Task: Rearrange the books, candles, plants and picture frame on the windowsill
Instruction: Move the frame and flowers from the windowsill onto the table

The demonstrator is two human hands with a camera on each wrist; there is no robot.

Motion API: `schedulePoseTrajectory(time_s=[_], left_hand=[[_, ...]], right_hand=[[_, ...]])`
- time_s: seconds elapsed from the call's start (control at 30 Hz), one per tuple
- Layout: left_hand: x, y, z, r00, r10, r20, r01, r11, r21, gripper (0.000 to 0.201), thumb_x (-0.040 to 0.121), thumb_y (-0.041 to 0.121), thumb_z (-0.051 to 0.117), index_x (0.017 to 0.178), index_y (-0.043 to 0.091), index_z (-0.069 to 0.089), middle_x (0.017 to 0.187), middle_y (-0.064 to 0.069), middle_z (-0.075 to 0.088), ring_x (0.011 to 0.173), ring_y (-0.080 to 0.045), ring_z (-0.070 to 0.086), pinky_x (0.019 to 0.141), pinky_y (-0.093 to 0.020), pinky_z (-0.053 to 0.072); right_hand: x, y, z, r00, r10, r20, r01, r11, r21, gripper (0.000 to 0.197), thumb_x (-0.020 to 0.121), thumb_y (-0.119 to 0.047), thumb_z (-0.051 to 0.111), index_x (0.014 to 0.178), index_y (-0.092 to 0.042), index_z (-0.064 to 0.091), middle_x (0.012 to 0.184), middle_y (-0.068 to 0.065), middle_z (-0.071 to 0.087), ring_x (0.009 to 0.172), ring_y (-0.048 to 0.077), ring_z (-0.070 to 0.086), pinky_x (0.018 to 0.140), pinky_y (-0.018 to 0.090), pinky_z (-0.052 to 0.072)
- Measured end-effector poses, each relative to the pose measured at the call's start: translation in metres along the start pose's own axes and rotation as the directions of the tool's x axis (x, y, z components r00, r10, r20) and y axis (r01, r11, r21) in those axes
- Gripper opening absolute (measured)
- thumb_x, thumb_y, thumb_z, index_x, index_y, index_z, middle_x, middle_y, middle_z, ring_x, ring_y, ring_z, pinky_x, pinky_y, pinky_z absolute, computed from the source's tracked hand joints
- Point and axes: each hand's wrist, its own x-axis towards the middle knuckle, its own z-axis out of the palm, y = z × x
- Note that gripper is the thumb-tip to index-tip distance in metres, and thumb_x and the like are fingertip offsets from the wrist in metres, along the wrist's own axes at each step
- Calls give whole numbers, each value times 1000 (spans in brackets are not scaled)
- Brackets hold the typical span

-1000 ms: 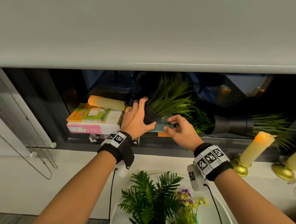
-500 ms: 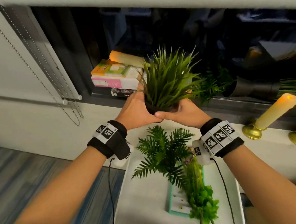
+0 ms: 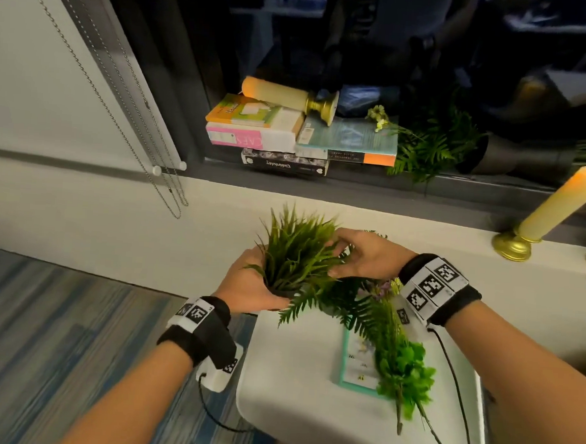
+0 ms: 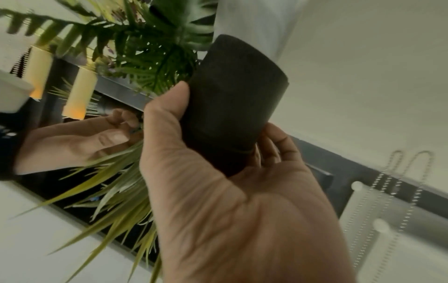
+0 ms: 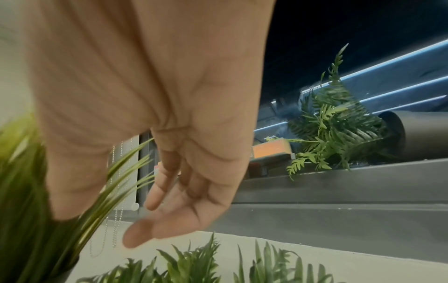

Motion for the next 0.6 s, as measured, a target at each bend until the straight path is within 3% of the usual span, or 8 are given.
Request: schedulePoseTrajectory(time_s=[0.13,0.23,0.33,0.43,0.5,0.53,0.6], left_hand=[[1,-27,13,984,-179,-6,179,983,52,77,49,35,84,118,24,51,108,10,60,98,-13,61,84,-28,53],[3,-33,32,975,-217,57,216,976,19,86,45,37,83,122,24,46,114,8,57,103,-14,58,91,-30,49],[10,-47,54,962,-257,91,267,956,-119,93,36,41,87,118,28,45,112,9,60,104,-15,62,93,-37,52],[17,-67,78,961,-221,168,252,948,-195,100,34,43,93,120,34,45,117,9,62,109,-14,62,95,-43,51],[18,-68,87,970,-170,173,207,951,-229,102,38,39,93,127,33,43,121,7,61,114,-14,60,99,-41,49],[17,-69,91,968,-149,200,198,947,-254,102,41,35,92,130,31,42,124,5,60,117,-16,58,100,-40,48],[13,-68,92,970,-59,234,114,967,-226,91,51,36,86,133,30,46,132,-4,57,127,-29,51,103,-49,42]], right_hand=[[3,-3,0,995,19,-97,-20,1000,-8,38,83,-28,72,116,-18,57,103,-1,62,69,9,57,72,24,46],[6,-5,6,994,11,-111,-11,1000,0,29,84,-25,70,110,-17,60,96,-6,64,65,7,56,68,23,46],[6,-5,10,993,5,-121,-4,1000,5,23,84,-23,70,105,-18,62,92,-9,65,61,2,54,64,20,44],[6,-3,10,990,6,-138,-3,1000,23,21,85,-20,69,104,-15,64,90,-8,66,59,-4,54,62,16,41],[6,-1,9,988,10,-153,-3,999,42,19,85,-17,68,103,-13,64,89,-4,68,55,-7,54,59,12,40],[7,0,8,987,12,-161,-5,999,49,18,85,-16,68,102,-13,64,89,-2,68,53,-10,54,57,9,40],[7,3,5,983,19,-184,-10,999,49,16,86,-15,67,101,-13,65,87,-1,68,55,-9,55,57,7,40]])
